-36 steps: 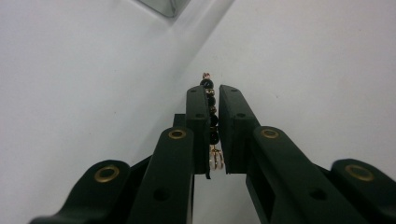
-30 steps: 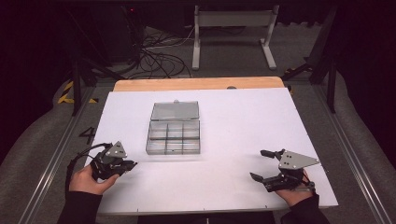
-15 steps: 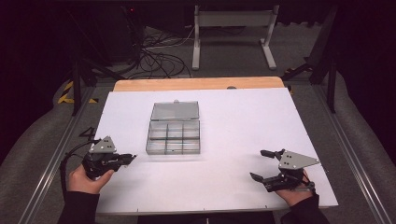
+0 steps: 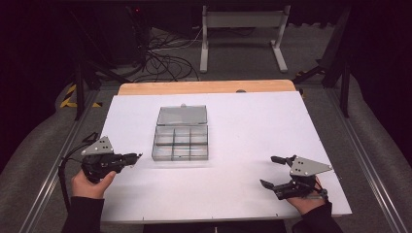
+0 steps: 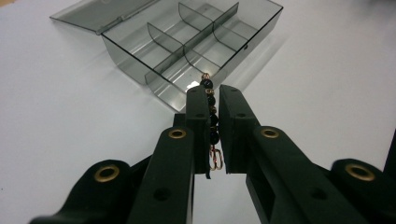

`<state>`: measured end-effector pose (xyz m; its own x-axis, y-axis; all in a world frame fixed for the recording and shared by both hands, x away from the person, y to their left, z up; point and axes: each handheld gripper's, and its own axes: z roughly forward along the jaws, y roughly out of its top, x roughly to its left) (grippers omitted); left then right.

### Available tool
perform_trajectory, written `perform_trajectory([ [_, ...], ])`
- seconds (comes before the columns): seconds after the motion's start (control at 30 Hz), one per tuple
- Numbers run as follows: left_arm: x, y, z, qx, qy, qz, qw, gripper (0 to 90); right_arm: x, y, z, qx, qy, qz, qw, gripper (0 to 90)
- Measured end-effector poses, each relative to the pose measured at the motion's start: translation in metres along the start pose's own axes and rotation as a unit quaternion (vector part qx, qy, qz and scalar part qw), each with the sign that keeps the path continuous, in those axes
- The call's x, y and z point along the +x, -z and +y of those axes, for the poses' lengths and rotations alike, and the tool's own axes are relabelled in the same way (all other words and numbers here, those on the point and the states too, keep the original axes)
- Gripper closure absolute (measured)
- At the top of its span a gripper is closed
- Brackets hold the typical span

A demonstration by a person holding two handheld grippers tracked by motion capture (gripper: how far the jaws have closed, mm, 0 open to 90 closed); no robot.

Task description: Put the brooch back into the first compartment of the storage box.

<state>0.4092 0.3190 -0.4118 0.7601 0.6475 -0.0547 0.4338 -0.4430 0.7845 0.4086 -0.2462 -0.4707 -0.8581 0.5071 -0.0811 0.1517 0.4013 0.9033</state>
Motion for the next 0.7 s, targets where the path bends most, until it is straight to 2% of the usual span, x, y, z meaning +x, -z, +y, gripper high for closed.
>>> perform_trajectory([
  [0.03, 0.0005, 0.0009, 0.0007, -0.005, -0.002, 0.0, 1.0, 83.5, 0.0, 0.0, 0.0, 0.0, 0.0, 0.0, 1.0, 13.5],
  [0.07, 0.0001, 0.0013, 0.001, -0.011, 0.005, -0.003, 0.9999, 83.5, 0.0, 0.0001, 0.0, 0.0, 0.001, 0.0, 1.0, 13.6],
  [0.13, 0.0011, 0.002, 0.0017, -0.015, 0.002, -0.004, 0.9999, 83.5, -0.0001, 0.0003, 0.0, 0.001, 0.001, -0.001, 1.0, 13.5],
  [0.17, 0.0021, 0.003, 0.0028, -0.021, -0.001, 0.005, 0.9998, 83.5, -0.0002, 0.0001, -0.0001, 0.0, 0.0, 0.0, 1.0, 13.6],
  [0.27, 0.0023, 0.0024, 0.0039, -0.027, 0.006, 0.004, 0.9996, 83.5, 0.0, -0.0001, -0.0001, 0.001, 0.0, 0.0, 1.0, 13.6],
  [0.33, 0.0029, 0.0018, 0.005, -0.027, 0.002, 0.009, 0.9996, 83.5, 0.0, 0.0001, -0.0001, 0.001, 0.0, -0.001, 1.0, 13.6],
  [0.37, 0.0021, 0.0012, 0.0052, -0.029, 0.009, 0.008, 0.9995, 83.5, -0.0002, 0.0001, -0.0001, 0.0, 0.0, 0.0, 1.0, 13.5],
  [0.4, 0.0029, 0.0012, 0.0057, -0.03, 0.003, 0.011, 0.9995, 83.5, -0.0002, 0.0002, -0.0001, 0.001, 0.001, -0.001, 1.0, 13.6],
  [0.43, 0.0024, 0.0009, 0.0058, -0.032, 0.01, 0.007, 0.9994, 83.5, -0.0002, 0.0002, -0.0001, 0.001, 0.0, -0.001, 1.0, 13.5],
  [0.57, 0.0033, 0.001, 0.0069, -0.041, 0.015, 0.01, 0.999, 83.5, -0.0001, -0.0002, -0.0001, 0.001, 0.0, 0.0, 1.0, 13.6],
  [0.67, 0.0039, 0.0007, 0.0081, -0.047, 0.015, 0.008, 0.9987, 83.5, -0.0001, -0.0004, -0.0002, 0.003, -0.001, 0.0, 1.0, 13.5],
  [0.7, 0.0049, 0.0009, 0.009, -0.046, 0.008, 0.012, 0.9988, 83.5, -0.0002, -0.0005, -0.0002, 0.003, -0.001, 0.0, 1.0, 13.6],
])
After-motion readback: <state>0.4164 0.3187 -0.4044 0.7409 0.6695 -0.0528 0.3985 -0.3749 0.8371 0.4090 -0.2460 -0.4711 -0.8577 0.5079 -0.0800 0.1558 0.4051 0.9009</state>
